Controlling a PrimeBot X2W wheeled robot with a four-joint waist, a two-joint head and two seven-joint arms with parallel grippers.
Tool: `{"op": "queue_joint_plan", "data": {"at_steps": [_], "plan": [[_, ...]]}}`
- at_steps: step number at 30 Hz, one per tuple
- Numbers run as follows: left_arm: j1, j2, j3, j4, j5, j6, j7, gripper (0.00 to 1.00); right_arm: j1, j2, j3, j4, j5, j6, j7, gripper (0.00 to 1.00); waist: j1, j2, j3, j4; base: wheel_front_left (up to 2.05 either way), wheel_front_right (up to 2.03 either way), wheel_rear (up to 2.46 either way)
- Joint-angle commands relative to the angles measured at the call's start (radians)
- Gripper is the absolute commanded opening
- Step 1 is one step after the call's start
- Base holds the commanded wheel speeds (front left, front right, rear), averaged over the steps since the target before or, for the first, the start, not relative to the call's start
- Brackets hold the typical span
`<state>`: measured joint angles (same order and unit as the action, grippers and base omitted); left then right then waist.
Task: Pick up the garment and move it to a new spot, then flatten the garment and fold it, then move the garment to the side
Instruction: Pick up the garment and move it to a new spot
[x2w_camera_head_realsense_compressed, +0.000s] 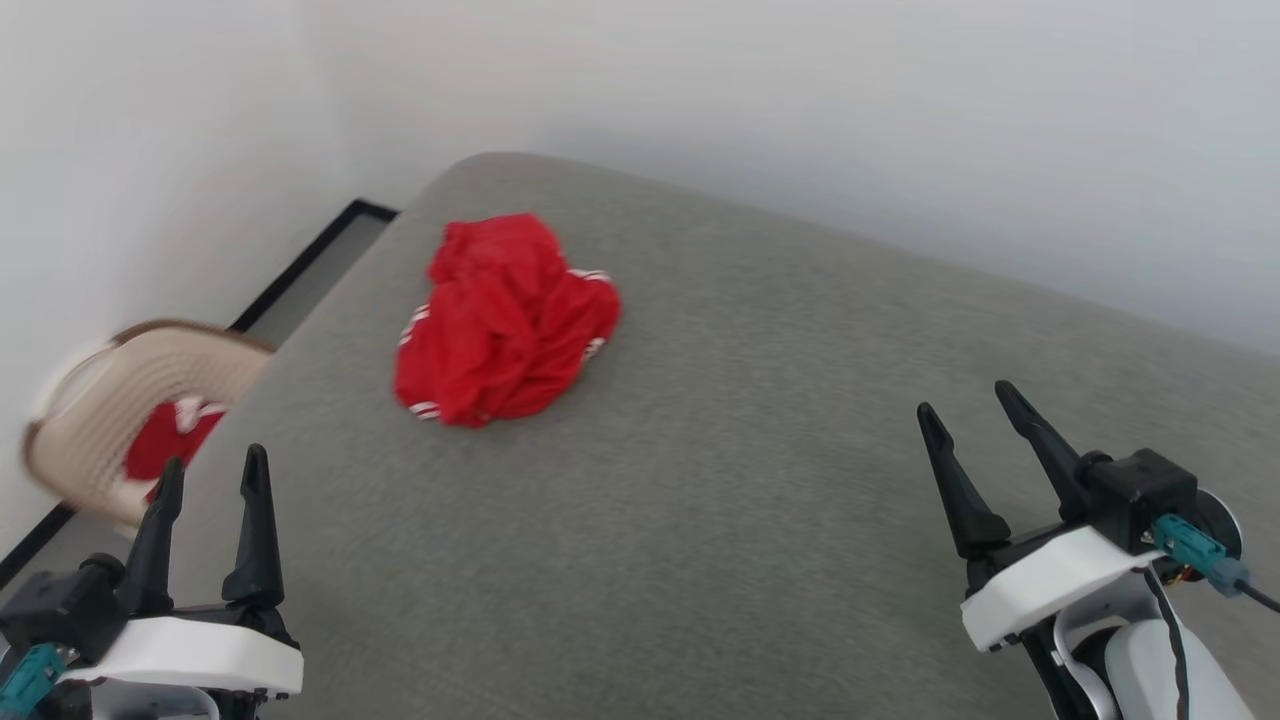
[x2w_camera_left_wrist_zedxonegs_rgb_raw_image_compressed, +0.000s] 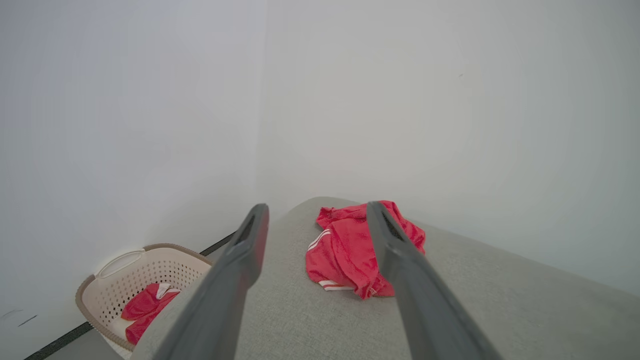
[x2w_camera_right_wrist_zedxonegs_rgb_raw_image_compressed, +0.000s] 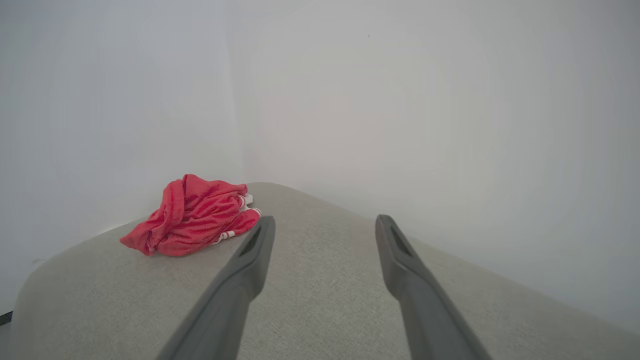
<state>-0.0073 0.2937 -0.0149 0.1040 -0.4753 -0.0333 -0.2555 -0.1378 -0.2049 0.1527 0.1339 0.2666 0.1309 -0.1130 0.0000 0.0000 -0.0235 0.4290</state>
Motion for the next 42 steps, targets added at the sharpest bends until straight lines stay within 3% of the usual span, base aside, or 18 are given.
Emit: {"op": "queue_joint_plan", "data": {"at_steps": [1,11,20,28,36,40,42], "plan": [[0.006,-0.001,0.003,-0.007,0.000,0.006,-0.002,1.00,-0.016,-0.005,0.003,0.001,0.008,0.000,0.006,1.00,0.0000,0.0000,0.014,0.052,0.00,0.00,0.00],[0.006,-0.017,0.038,-0.027,-0.025,0.004,-0.007,1.00,-0.090,-0.012,0.049,0.020,0.015,0.000,0.009,1.00,0.0000,0.0000,0.076,0.099,0.00,0.00,0.00],[-0.131,-0.013,-0.004,0.034,-0.033,-0.046,0.000,1.00,-0.077,-0.024,0.000,0.017,0.012,0.000,-0.002,1.00,0.0000,0.0000,0.101,0.095,0.00,0.00,0.00],[-0.378,0.037,-0.055,0.202,-0.073,-0.089,0.010,1.00,-0.105,-0.033,-0.021,-0.049,-0.011,0.000,0.036,1.00,0.0000,0.0000,0.174,-0.010,0.00,0.00,0.00],[-0.614,0.111,-0.125,0.425,-0.172,-0.097,0.034,1.00,-0.152,-0.044,-0.033,-0.120,-0.026,0.000,0.074,1.00,0.0000,0.0000,0.286,-0.146,0.00,0.00,0.00],[-0.697,0.149,-0.176,0.536,-0.252,-0.097,0.106,1.00,-0.170,-0.046,-0.043,-0.150,-0.033,0.000,0.087,1.00,0.0000,0.0000,0.345,-0.201,0.00,0.00,0.00],[-0.751,0.169,-0.213,0.626,-0.317,-0.098,0.196,1.00,-0.178,-0.047,-0.049,-0.164,-0.040,0.000,0.095,1.00,0.0000,0.0000,0.377,-0.233,0.00,0.00,0.00]]}}
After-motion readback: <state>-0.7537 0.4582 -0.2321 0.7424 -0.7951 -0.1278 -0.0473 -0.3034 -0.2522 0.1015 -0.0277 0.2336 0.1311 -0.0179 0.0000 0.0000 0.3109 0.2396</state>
